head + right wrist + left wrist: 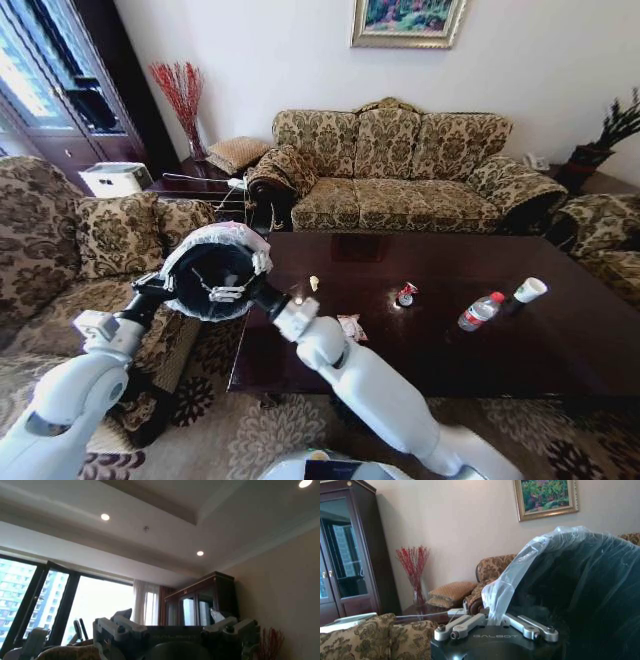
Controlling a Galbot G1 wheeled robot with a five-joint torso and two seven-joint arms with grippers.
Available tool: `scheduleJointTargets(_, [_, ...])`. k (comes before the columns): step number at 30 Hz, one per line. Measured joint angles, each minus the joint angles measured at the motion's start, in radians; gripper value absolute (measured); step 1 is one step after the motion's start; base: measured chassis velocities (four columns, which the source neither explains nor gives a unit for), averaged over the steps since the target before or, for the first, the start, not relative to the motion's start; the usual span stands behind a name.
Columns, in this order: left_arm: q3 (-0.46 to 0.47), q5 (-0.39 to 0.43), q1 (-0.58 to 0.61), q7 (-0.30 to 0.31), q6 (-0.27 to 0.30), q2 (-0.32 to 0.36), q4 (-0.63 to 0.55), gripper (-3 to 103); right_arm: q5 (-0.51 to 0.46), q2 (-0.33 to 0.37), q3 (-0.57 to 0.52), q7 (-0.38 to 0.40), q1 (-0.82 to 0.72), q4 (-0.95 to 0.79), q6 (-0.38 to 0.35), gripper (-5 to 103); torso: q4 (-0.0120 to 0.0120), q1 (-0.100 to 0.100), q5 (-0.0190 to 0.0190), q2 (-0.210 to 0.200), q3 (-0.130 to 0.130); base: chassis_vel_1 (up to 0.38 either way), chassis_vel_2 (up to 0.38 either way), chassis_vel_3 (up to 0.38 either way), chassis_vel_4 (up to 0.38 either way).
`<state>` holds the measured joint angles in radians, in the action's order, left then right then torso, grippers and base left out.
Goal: Move to the front of the table and place the trash on the table into the trash bin.
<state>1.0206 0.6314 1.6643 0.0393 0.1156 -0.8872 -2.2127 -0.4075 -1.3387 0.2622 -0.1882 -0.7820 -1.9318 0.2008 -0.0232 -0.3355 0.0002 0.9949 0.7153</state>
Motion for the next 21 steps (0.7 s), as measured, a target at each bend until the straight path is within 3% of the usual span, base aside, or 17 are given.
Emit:
scheduleJointTargets(1, [0.000, 0.000, 0.000, 0.000, 0.000, 0.000, 0.000, 0, -0.024, 0.069, -0.055, -0.019, -0.063, -0.086, 0.009, 100, 0.0002, 0.000, 0.0001, 0.000, 0.000, 0.000, 0.000, 0.000, 0.000])
scheduleJointTargets(6, [0.000, 0.000, 0.000, 0.000, 0.000, 0.000, 0.000, 0, -0.037, 0.148, -0.113, 0.012, -0.152, -0.223, 0.011, 100, 0.0001, 0.000, 0.0001, 0.000, 0.000, 0.000, 0.000, 0.000, 0.000])
scheduleJointTargets(9, [0.000, 0.000, 0.000, 0.000, 0.000, 0.000, 0.000, 0, -0.042, 0.199, -0.222, 0.047, -0.236, -0.311, 0.009, 100, -0.0004, 0.000, -0.0004, 0.000, 0.000, 0.000, 0.000, 0.000, 0.000])
scheduleJointTargets(18, [0.007, 0.005, 0.033, 0.010, 0.012, -0.004, -0.023, 0, 0.028, 0.212, -0.460, 0.098, -0.501, -0.327, 0.066, 100, 0.0008, 0.000, 0.0000, 0.000, 0.000, 0.000, 0.000, 0.000, 0.000])
scheduleJointTargets(21, [0.026, 0.029, 0.137, 0.037, 0.065, -0.018, -0.101, 0, 0.056, 0.209, -0.510, 0.143, -0.539, -0.342, 0.058, 100, -0.0004, 0.000, -0.0002, 0.000, 0.000, 0.000, 0.000, 0.000, 0.000])
